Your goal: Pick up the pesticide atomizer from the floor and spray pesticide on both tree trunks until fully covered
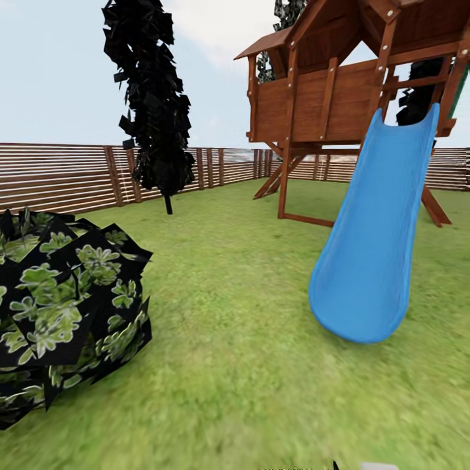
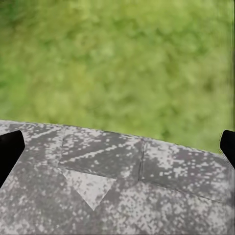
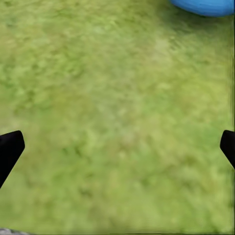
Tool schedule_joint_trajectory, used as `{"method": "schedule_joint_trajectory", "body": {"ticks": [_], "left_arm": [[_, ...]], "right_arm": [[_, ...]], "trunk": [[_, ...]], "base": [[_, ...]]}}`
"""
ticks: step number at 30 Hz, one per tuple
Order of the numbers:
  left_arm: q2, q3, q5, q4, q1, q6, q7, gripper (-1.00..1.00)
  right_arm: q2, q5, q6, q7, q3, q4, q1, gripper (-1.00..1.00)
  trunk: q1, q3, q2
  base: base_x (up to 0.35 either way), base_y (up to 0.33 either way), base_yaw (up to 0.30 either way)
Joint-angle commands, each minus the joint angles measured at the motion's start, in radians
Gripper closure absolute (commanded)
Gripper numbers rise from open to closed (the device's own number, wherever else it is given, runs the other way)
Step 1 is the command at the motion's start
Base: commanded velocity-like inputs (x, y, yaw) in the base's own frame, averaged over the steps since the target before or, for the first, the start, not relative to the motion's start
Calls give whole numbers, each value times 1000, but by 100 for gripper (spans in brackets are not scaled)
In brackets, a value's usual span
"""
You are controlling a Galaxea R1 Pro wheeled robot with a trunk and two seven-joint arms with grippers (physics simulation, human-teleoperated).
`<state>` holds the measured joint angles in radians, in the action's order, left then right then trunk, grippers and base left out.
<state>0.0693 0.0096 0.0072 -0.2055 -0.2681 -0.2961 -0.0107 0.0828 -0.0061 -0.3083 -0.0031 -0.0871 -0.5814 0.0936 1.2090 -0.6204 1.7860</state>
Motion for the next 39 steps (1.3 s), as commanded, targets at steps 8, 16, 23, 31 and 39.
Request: {"method": "schedule_joint_trajectory", "body": {"ticks": [8, 16, 23, 31, 39], "left_arm": [[1, 0, 0, 0, 0, 0, 0, -100], [1, 0, -1, 0, 0, 0, 0, -100], [1, 0, -1, 0, 0, 0, 0, -100], [1, 0, 0, 0, 0, 0, 0, -100], [1, 0, -1, 0, 0, 0, 0, -100]], "right_arm": [[-1, 0, 0, 0, 0, 0, 0, -100], [-2, 0, 0, 0, 0, 0, 0, -100], [-2, 0, 0, 0, 0, 0, 0, -100], [-2, 0, 0, 0, 0, 0, 0, -100], [-2, 1, 0, 0, 0, 0, 0, -100]], "trunk": [[0, 0, 0], [0, 0, 0], [0, 0, 0], [0, 0, 0], [0, 0, 0]], "base": [[0, 0, -268], [0, 0, -268], [0, 0, -268], [0, 0, -268], [0, 0, -268]]}}
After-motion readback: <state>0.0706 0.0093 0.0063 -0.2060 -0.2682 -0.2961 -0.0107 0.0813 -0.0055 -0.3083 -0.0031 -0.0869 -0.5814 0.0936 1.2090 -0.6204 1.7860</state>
